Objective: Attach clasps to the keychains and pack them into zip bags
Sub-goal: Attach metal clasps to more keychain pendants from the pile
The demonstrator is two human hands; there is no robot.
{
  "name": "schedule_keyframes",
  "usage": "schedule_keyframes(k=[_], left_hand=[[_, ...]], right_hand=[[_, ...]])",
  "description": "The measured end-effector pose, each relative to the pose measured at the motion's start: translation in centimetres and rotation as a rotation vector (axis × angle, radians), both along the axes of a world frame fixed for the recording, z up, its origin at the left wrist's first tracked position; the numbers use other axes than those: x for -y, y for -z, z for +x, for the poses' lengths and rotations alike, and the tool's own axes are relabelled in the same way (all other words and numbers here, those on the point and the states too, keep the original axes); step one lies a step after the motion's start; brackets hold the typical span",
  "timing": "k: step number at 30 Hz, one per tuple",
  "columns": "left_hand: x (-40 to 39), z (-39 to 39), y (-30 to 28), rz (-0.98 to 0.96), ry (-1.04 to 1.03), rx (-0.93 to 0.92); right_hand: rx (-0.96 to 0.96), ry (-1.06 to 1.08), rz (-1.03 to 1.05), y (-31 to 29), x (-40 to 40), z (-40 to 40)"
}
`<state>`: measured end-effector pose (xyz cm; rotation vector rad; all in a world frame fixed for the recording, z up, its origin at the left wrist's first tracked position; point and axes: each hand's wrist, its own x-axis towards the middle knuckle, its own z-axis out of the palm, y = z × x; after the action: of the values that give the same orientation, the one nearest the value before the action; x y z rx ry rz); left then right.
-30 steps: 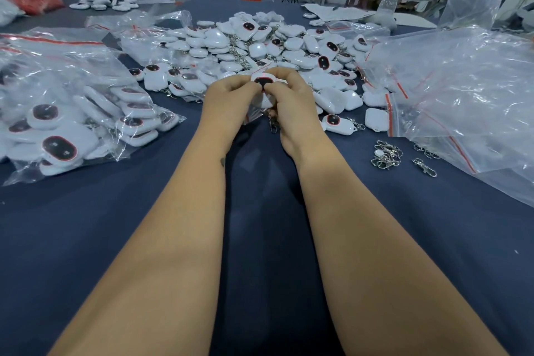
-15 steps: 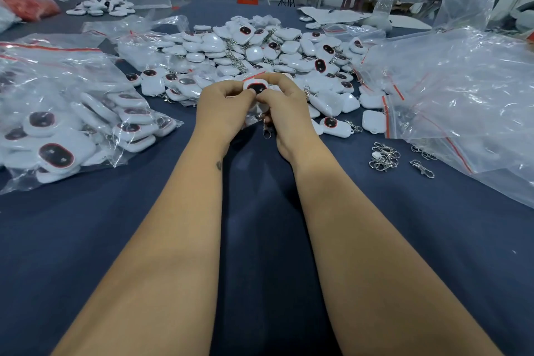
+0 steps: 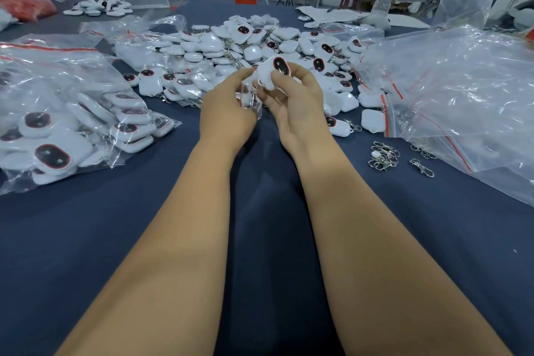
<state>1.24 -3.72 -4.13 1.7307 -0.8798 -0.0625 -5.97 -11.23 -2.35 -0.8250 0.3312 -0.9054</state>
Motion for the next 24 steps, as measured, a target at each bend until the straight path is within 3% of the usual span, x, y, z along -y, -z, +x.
schedule_keyframes(k=[6,10,15,17,20,22,24], left_hand=[[0.0,0.3,-0.3,0.016,-0.126,-0.129],[-0.3,0.1,-0.3,0.087,-0.257,-0.012],[0.2,-0.8,-0.9,-0.145,-0.197,-0.105],[0.5,-1.9,-1.0,-0.135,-0.113,-0.011],[1.2,-3.2,-0.9,-0.112,-0.056,0.059],[1.9,-4.4,-0.8,-0.037,-0.015,-0.007],[2.4,-5.5,-0.8,0.029,0.059,-0.194]], right_hand=[[-0.321,0.158,-0.307,0.6,-0.3,0.2],[-0.513,0.204,-0.604,1.1,-0.7,0.1],[-0.832,0.454,-0.939,1.6,-0.4,0.7],[-0.830,0.430,-0.863,1.8,-0.1,0.6],[-0.622,0.375,-0.504,1.2,0.4,0.3],[-0.589,0.339,-0.496,0.6,0.8,0.0],[-0.536,0.295,-0.447,0.4,1.2,-0.3]])
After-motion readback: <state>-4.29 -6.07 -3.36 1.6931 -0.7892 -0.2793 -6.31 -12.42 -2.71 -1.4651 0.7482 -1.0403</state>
